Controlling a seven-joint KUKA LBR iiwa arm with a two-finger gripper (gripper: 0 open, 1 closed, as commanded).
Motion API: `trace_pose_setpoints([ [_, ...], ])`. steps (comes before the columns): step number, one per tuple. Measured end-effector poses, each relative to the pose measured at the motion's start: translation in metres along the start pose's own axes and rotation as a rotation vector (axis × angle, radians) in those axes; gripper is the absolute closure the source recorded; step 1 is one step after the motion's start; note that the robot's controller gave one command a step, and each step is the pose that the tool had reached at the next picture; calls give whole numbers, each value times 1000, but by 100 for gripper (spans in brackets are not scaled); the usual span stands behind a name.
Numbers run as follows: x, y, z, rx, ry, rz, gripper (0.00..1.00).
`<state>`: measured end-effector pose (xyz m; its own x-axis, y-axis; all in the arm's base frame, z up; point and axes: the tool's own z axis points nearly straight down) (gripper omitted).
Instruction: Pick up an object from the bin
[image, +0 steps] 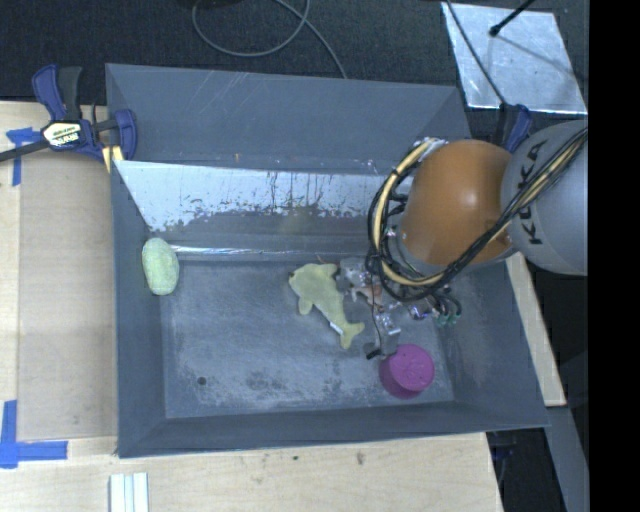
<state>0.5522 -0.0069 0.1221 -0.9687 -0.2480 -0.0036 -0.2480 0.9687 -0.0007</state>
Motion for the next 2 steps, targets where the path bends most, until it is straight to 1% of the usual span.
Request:
trace_pose_setpoints([
  [1,-9,-20,46,0,-1,120,0],
  [2,-10,-22,55,2,-10,118,100],
])
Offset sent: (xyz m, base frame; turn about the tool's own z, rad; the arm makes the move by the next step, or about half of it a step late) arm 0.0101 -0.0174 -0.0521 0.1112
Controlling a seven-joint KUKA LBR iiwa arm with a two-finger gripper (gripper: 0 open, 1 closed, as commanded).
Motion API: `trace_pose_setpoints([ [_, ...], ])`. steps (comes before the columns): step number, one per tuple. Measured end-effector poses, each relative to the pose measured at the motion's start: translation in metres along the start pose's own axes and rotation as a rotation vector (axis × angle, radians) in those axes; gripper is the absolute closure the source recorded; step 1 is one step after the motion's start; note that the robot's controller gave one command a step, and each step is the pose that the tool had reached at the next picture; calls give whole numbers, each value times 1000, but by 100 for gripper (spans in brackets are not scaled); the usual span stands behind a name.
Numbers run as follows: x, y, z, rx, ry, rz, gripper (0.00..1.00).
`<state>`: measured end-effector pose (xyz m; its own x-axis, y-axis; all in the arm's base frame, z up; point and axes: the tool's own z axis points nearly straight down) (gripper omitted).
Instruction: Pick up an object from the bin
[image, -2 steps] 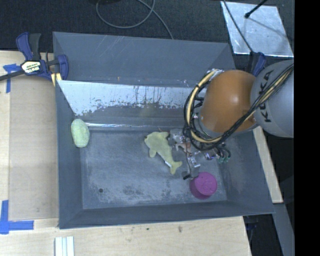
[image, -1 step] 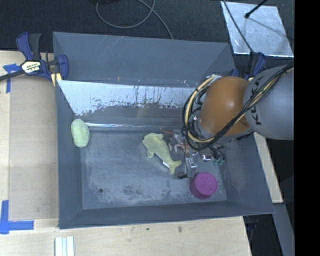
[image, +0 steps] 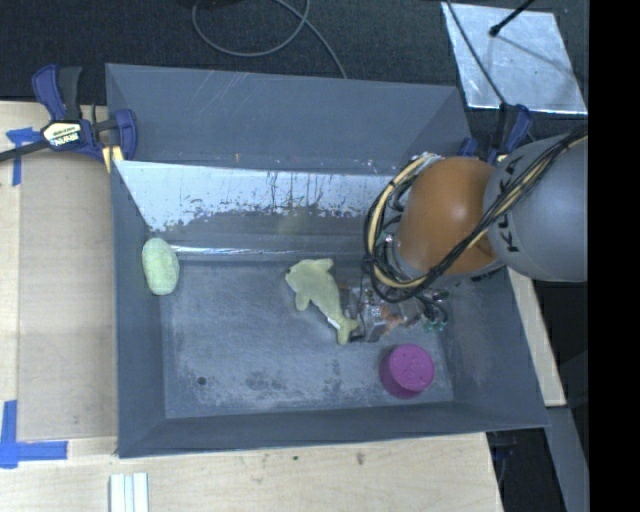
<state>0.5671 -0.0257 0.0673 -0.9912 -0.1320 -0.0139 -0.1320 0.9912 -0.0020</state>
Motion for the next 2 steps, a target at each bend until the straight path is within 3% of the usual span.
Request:
trace_pose_setpoints([
  [2,2,1,-7,-2,10,-1,100],
])
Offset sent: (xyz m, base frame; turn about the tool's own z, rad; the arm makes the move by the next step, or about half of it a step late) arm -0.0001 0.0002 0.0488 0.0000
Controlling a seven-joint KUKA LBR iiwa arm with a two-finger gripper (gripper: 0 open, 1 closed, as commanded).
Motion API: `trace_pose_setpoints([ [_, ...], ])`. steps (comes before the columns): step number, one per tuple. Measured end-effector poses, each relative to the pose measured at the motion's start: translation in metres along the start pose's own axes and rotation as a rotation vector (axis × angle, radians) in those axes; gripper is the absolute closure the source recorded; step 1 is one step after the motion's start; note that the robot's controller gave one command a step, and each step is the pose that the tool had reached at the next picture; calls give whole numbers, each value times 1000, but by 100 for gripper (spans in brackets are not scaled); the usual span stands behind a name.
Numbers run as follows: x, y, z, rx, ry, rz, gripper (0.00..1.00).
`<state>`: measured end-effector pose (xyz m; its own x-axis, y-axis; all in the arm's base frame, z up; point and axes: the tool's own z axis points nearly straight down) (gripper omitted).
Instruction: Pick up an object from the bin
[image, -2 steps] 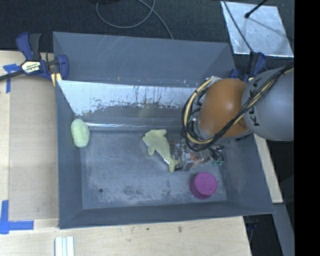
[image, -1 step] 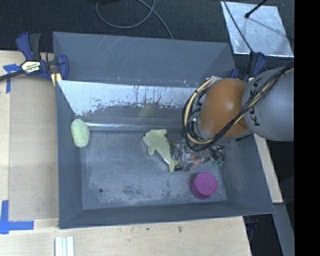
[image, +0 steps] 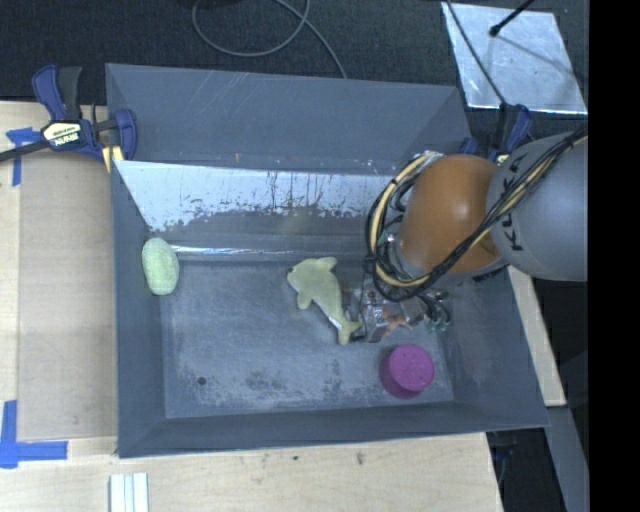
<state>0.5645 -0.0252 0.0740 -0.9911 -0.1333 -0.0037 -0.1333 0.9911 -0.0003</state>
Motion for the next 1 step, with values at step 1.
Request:
trace_pose_setpoints([
  [1,0,0,-13,0,2,1,100],
])
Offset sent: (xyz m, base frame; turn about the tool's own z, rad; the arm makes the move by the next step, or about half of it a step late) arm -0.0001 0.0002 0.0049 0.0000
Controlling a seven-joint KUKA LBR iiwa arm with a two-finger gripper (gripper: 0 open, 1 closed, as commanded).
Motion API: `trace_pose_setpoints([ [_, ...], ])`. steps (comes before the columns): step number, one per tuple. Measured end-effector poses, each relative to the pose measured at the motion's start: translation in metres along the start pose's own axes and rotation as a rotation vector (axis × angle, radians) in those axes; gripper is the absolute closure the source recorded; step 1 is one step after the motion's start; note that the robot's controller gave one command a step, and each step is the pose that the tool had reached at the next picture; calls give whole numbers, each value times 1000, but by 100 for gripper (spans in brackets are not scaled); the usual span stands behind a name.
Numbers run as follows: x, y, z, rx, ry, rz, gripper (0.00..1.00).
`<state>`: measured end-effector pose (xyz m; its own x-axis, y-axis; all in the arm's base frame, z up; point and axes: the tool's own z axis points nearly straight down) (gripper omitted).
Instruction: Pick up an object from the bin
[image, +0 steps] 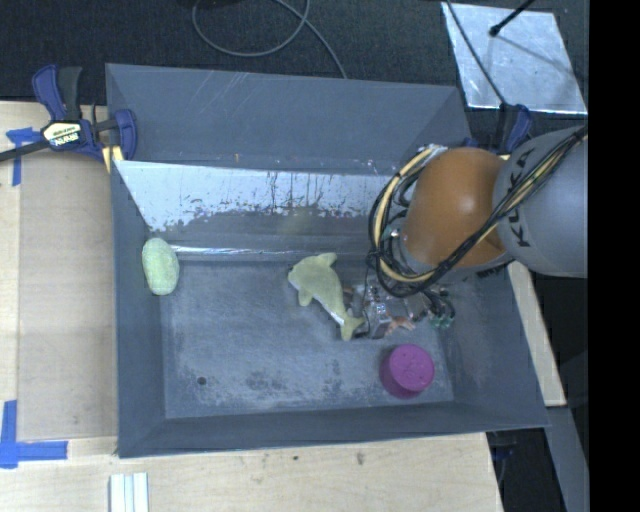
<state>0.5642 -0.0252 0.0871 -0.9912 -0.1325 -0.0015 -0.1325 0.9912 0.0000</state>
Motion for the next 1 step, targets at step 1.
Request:
trace_pose_setpoints([
  [1,-1,0,-9,1,-5,0,100],
])
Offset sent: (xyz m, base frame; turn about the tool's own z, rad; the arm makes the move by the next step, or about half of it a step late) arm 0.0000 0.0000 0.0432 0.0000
